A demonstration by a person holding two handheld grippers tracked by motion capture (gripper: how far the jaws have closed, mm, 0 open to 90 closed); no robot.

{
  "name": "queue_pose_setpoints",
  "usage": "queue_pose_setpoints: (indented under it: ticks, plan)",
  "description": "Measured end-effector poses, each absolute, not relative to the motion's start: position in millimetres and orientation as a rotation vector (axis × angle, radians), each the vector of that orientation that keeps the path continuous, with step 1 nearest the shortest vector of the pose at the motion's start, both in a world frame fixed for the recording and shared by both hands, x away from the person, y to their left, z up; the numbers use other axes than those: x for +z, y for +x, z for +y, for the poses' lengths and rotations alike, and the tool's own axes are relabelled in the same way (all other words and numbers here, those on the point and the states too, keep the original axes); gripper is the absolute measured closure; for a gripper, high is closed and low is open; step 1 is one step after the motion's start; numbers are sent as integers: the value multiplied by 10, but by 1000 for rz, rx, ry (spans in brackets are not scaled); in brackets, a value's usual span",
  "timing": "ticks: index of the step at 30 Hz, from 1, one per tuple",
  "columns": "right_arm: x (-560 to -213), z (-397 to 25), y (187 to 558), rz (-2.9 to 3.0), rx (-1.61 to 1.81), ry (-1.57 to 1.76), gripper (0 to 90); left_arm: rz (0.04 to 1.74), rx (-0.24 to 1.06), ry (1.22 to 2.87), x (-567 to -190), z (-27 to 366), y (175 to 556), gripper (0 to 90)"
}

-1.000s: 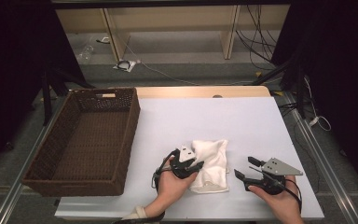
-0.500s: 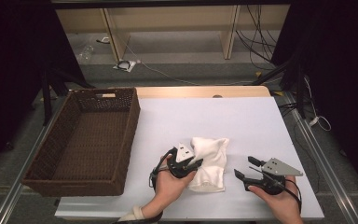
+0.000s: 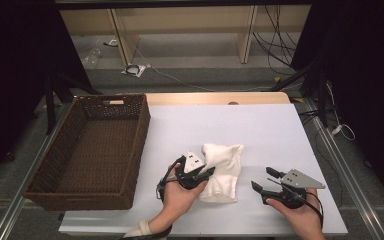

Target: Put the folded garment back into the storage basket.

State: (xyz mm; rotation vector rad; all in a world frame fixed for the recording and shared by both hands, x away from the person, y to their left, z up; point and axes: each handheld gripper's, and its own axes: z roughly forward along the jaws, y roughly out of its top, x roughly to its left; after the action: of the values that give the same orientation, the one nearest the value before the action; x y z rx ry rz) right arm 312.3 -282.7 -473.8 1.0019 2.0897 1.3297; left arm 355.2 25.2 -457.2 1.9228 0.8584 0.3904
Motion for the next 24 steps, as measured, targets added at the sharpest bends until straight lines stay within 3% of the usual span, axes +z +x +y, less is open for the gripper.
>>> queue_pose_setpoints:
  ticks: [24]
  plan:
    - [-4737,-2828,3124,2075,1341,1003,270,866,440,1818,-4427,404,3568,746]
